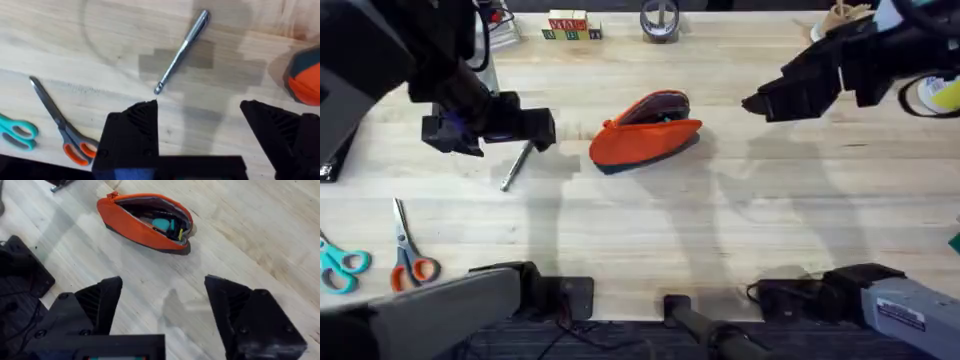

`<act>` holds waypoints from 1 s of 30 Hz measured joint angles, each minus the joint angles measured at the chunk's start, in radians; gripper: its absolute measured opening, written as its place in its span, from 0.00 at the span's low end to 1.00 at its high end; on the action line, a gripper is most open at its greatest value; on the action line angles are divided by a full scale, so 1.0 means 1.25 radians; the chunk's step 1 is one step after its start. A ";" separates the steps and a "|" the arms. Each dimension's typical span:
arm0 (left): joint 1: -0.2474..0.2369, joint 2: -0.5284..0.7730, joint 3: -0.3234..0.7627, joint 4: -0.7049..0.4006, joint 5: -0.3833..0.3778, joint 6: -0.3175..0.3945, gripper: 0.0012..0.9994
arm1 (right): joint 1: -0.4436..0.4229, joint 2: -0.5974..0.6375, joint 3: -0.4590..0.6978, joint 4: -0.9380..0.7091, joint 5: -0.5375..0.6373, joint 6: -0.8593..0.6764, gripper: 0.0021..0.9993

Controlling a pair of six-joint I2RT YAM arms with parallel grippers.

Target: Unzip the bag, pick up the pens from the table one at a time and place them inside, then zip the bag closed.

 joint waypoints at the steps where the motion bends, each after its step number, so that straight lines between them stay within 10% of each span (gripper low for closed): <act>1: 0.001 0.008 0.000 0.006 0.000 0.006 0.99 | 0.000 0.000 0.000 0.000 0.000 0.000 1.00; 20: 0.039 0.181 0.000 0.088 0.007 0.244 0.99 | 0.000 0.000 0.000 0.000 0.000 0.000 1.00; 30: 0.108 0.202 0.000 0.097 0.178 0.374 0.99 | 0.000 0.000 0.000 0.000 0.000 0.000 1.00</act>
